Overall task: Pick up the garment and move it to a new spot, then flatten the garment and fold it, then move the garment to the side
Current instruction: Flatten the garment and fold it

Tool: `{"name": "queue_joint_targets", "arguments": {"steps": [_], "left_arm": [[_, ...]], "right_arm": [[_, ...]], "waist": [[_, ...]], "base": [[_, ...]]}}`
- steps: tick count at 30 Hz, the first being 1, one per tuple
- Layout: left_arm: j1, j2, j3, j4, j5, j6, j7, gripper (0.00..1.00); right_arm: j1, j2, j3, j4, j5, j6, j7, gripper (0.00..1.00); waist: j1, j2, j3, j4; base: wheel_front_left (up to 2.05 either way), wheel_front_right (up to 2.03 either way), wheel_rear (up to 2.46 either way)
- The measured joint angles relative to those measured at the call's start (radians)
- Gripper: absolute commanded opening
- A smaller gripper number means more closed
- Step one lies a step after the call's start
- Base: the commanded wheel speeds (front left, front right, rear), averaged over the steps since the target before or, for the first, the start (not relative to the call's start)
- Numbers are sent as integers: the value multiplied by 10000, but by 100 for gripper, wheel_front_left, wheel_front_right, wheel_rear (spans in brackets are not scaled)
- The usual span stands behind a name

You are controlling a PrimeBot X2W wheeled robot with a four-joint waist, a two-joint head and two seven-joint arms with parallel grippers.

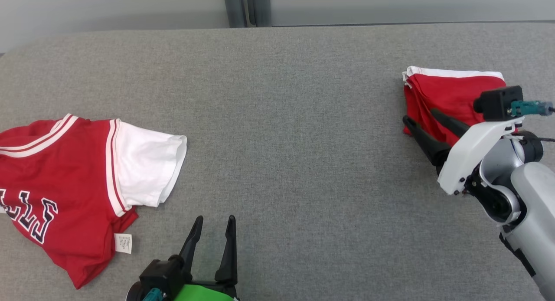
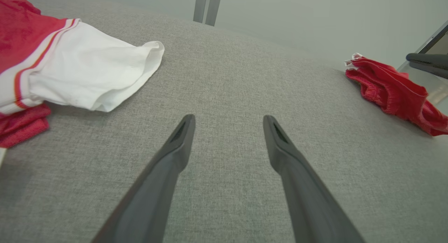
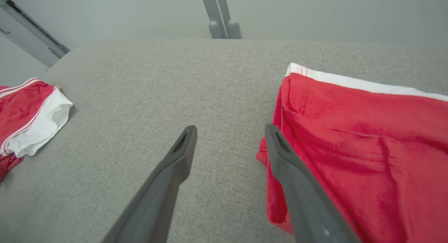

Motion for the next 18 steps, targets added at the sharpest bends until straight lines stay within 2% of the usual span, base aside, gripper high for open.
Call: {"name": "queue_joint_targets", "arguments": {"steps": [4,7,11,15,18], "left_arm": [[235,0,117,-35,-180,2,0,100],[584,0,364,-94,-247,23,0,100],[1119,0,830,-286,-247,44,0,100],[1540,0,1429,-583,-132,29,0,100],[1612,2,1779,-807,130,-48,0,100]], "right_arm": [[653,-35,123,-376,-42,0,-692,100],[1309,-245,13,-579,-585,0,-1515,100],[2544,-232,-637,-594,-1609,0,-2991,100],[3864,104,-1622,-295,-2698,6,-4437,100],[4521,332,-2420,17,-3616,4,-4934,100]], "waist": [[0,0,-331,-60],[0,0,-663,-107],[0,0,-1205,-200],[0,0,-1784,-327],[0,0,-2128,-457]], "base": [[0,0,0],[0,0,0],[0,0,0],[0,0,0],[0,0,0]]}}
